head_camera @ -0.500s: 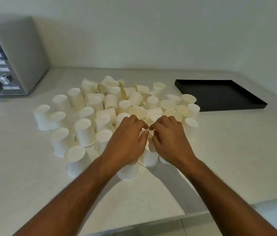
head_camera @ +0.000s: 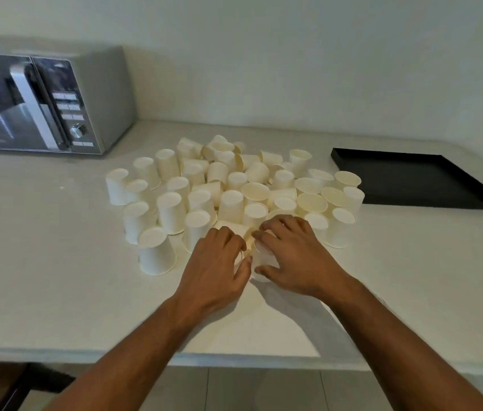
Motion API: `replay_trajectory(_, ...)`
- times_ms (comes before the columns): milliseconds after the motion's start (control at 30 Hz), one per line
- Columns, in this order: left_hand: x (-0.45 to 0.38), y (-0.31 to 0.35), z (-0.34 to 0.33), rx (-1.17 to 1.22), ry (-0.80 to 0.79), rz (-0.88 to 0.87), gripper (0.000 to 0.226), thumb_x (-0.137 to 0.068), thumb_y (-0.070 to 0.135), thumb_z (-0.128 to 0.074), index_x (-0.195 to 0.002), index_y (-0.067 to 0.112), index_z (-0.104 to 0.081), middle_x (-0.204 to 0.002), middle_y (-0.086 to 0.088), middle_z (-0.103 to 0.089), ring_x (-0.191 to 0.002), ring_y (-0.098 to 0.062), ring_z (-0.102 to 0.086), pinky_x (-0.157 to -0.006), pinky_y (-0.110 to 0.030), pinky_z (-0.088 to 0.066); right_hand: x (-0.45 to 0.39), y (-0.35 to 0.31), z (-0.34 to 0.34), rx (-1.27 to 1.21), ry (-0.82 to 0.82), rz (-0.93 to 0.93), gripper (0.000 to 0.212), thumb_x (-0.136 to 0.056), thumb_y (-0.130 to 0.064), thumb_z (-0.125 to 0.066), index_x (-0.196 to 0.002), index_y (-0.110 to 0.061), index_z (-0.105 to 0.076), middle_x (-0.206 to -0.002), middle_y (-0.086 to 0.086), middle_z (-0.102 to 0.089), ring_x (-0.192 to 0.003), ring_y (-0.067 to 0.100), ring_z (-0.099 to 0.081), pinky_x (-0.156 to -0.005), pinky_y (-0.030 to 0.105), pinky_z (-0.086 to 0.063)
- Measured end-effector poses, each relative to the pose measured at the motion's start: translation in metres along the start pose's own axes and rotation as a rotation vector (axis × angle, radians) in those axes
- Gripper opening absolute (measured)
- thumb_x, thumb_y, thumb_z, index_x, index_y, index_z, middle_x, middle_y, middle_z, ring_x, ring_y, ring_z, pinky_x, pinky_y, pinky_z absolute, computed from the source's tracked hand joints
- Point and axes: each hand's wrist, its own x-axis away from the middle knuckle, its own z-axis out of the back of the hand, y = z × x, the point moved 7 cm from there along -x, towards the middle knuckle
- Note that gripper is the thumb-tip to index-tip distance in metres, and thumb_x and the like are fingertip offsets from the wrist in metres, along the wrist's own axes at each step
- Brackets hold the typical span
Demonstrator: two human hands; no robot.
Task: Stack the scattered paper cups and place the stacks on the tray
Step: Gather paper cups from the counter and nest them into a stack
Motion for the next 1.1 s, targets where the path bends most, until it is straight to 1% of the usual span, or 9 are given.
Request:
replay_trajectory(100,0.008,-0.002,0.002,-0.046,-0.004,0.014,0.024,-0.091,0.04,-0.059,-0.108,0.023,-0.06,-0.111,0.005,-0.06,-0.096,-0.014,-0.047,-0.08,-0.036,-0.051,0.004,0.0,0.003,-0.013,0.027,0.022,0.06,-0.08,-0.055,-0.071,-0.132,-0.029,-0.056,-0.135,-0.005,-0.056,-0.127,0.021,-0.043,-0.111,0.043,-0.032)
replay_trajectory(267,0.013,-0.011,0.011,-0.059,-0.105,0.078,0.035,-0.086,0.039,-0.061,-0.118,0.026,-0.055,-0.123,0.006,-0.053,-0.109,-0.015,-0.044,-0.092,-0.038,-0.05,0.008,0.009,0.019,-0.138,0.099,-0.035,0.064,-0.074,-0.057,-0.077,-0.128,-0.03,-0.055,-0.133,-0.01,-0.054,-0.122,0.017,-0.046,-0.1,0.035,-0.038)
replay_trajectory(333,0.019,-0.017,0.016,0.063,-0.11,0.132,0.035,-0.089,0.042,-0.065,-0.121,0.033,-0.05,-0.129,0.01,-0.049,-0.115,-0.01,-0.043,-0.096,-0.028,-0.045,0.008,0.018,0.025,-0.248,0.093,-0.124,0.066,-0.073,-0.059,-0.077,-0.129,-0.033,-0.052,-0.133,-0.012,-0.053,-0.118,0.014,-0.049,-0.098,0.032,-0.04)
replay_trajectory(433,0.03,-0.023,0.022,0.278,-0.058,0.278,0.039,-0.089,0.051,-0.067,-0.117,0.046,-0.042,-0.128,0.021,-0.045,-0.113,0.0,-0.045,-0.091,-0.012,-0.034,0.012,0.034,0.034,-0.446,0.144,-0.308,0.064,-0.071,-0.06,-0.079,-0.123,-0.038,-0.047,-0.121,-0.017,-0.051,-0.103,0.008,-0.051,-0.086,0.024,-0.041)
replay_trajectory(600,0.04,-0.025,0.018,0.599,0.076,0.508,0.04,-0.079,0.048,-0.078,-0.103,0.044,-0.046,-0.103,0.028,-0.056,-0.098,0.01,-0.058,-0.065,-0.009,-0.052,0.017,0.04,0.029,-0.957,0.232,-0.556,0.051,-0.077,-0.051,-0.079,-0.109,-0.034,-0.043,-0.099,-0.023,-0.051,-0.085,0.005,-0.057,-0.06,0.013,-0.04)
replay_trajectory(767,0.045,-0.013,0.002,0.803,0.04,0.495,0.051,-0.074,0.044,-0.085,-0.103,0.054,-0.043,-0.104,0.038,-0.054,-0.103,0.014,-0.056,-0.069,-0.01,-0.053,0.019,0.016,0.016,-1.167,0.212,-0.559,0.041,-0.082,-0.051,-0.074,-0.106,-0.034,-0.046,-0.104,-0.017,-0.055,-0.091,0.005,-0.058,-0.068,0.02,-0.047)
replay_trajectory(900,0.043,-0.008,-0.002,0.863,0.018,0.475,0.081,-0.064,0.059,-0.088,-0.122,0.066,-0.034,-0.108,0.048,-0.051,-0.104,0.019,-0.054,-0.065,-0.005,-0.05,0.013,0.0,0.012,-1.088,0.137,-0.479,0.062,-0.081,-0.054,-0.074,-0.128,-0.042,-0.035,-0.117,-0.015,-0.06,-0.097,0.001,-0.062,-0.072,0.016,-0.049)
replay_trajectory(1000,0.039,-0.012,0.0,0.808,0.058,0.452,0.11,-0.063,0.06,-0.088,-0.144,0.065,-0.014,-0.116,0.053,-0.045,-0.108,0.018,-0.053,-0.068,-0.004,-0.049,0.008,-0.01,0.013,-0.971,0.098,-0.354,0.079,-0.085,-0.057,-0.068,-0.143,-0.059,-0.014,-0.13,-0.022,-0.048,-0.11,-0.001,-0.052,-0.085,0.022,-0.046)
replay_trajectory(1100,0.036,-0.017,0.003,0.824,0.116,0.423,0.113,-0.068,0.057,-0.087,-0.15,0.06,-0.009,-0.13,0.048,-0.044,-0.118,0.012,-0.053,-0.074,-0.007,-0.051,0.006,-0.022,0.007,-0.88,0.018,-0.211,0.067,-0.091,-0.058,-0.059,-0.144,-0.063,-0.017,-0.143,-0.024,-0.046,-0.123,-0.001,-0.047,-0.093,0.023,-0.046)
